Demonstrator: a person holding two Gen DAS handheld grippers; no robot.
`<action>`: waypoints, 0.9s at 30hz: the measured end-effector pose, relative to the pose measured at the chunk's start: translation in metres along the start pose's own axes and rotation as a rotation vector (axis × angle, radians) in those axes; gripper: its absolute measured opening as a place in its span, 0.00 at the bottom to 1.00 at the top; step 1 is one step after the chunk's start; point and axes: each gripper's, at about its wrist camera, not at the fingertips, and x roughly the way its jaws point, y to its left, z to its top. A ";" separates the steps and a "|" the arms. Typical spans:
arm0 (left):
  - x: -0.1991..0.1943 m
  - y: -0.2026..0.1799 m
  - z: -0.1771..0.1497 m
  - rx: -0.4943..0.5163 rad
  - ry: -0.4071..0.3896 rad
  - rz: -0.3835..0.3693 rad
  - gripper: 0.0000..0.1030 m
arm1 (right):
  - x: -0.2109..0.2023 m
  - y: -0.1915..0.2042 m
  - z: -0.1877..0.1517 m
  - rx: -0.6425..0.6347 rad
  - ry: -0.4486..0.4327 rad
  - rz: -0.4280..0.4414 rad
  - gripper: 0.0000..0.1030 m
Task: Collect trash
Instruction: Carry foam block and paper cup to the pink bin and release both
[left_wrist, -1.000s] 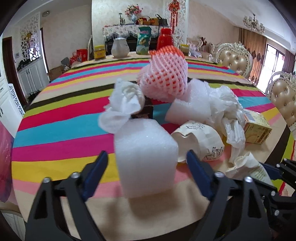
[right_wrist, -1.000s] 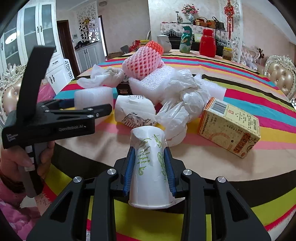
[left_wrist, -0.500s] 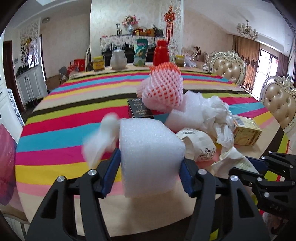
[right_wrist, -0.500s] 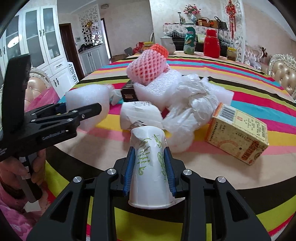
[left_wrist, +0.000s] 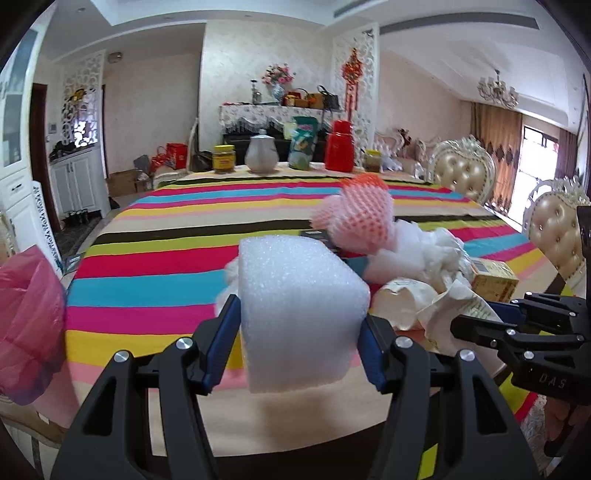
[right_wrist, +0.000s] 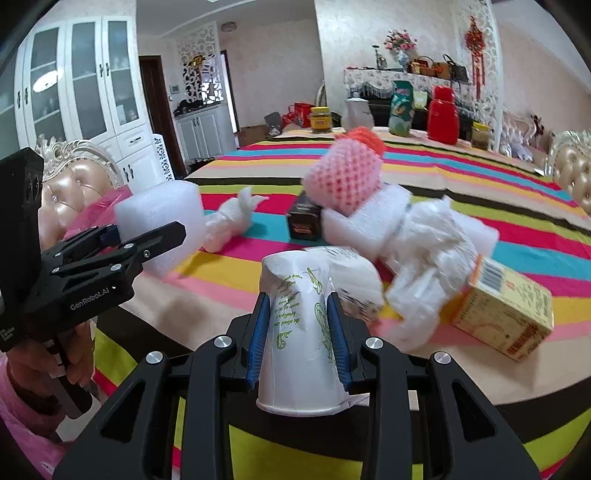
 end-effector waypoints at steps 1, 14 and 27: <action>-0.003 0.007 0.000 -0.007 -0.006 0.011 0.56 | 0.002 0.006 0.003 -0.008 -0.003 0.007 0.31; -0.058 0.114 -0.006 -0.111 -0.088 0.221 0.56 | 0.053 0.099 0.048 -0.134 -0.023 0.160 0.31; -0.120 0.256 -0.012 -0.243 -0.113 0.459 0.56 | 0.114 0.223 0.106 -0.301 -0.030 0.379 0.31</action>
